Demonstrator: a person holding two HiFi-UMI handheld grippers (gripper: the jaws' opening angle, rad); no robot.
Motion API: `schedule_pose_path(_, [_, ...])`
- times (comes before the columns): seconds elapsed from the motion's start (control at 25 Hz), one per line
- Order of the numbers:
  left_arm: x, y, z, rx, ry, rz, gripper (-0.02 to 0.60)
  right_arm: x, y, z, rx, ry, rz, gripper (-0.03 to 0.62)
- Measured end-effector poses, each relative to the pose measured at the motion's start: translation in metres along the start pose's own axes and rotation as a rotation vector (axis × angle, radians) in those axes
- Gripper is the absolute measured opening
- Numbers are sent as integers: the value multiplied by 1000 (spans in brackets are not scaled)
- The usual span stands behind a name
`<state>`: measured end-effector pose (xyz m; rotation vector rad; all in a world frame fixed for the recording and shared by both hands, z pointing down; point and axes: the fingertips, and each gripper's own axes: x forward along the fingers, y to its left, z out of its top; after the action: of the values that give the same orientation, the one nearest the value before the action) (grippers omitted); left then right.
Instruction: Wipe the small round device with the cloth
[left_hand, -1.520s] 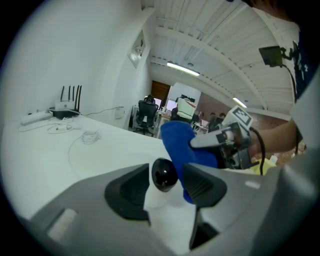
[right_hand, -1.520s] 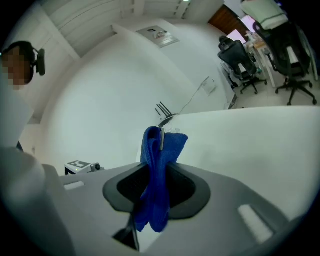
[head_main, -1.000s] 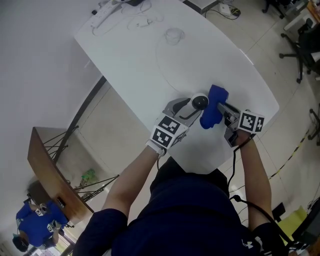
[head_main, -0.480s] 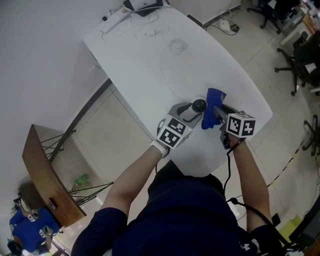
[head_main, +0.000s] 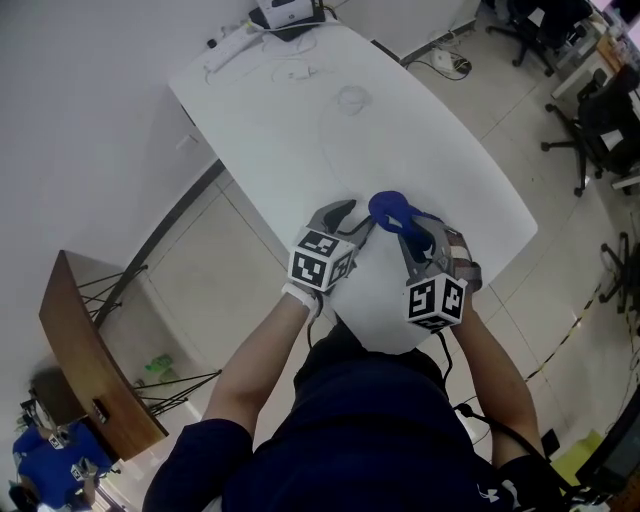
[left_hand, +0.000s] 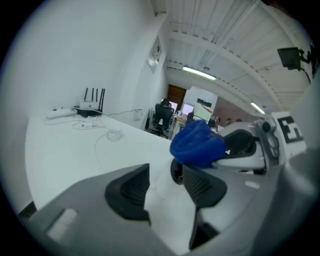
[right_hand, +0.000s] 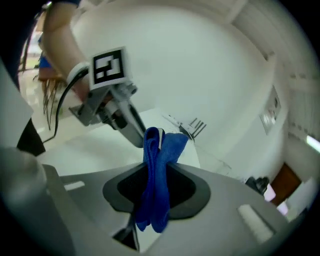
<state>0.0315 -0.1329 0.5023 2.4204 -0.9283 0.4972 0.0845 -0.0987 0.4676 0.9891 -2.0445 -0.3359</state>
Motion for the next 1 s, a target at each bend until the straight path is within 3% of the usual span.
schedule_pose_path(0.08, [-10,8,-3,-18,-2,20,204,-2,21,3,-139,2,11,114])
schedule_pose_path(0.2, [-19,12,-12,-11,19,34,206,-5,42,3,-243,-1,18,114])
schedule_pose_path(0.4, [-31,20,-28,-8,63,56,204,-1,66,-3,-323,1,40,112])
schedule_pose_path(0.72, [-43,43,-59,-136,104,121,193,45,104,-60,-404,81,174,112])
schedule_pose_path(0.84, [-46,40,-55,-136,82,116,193,53,110,-60,-320,104,237,112])
schedule_pose_path(0.92, [-47,35,-48,-128,57,107,193,48,104,-54,-138,103,299,112])
schedule_pose_path(1.0, [-48,31,-36,-119,18,98,193,35,83,-41,129,46,348,112])
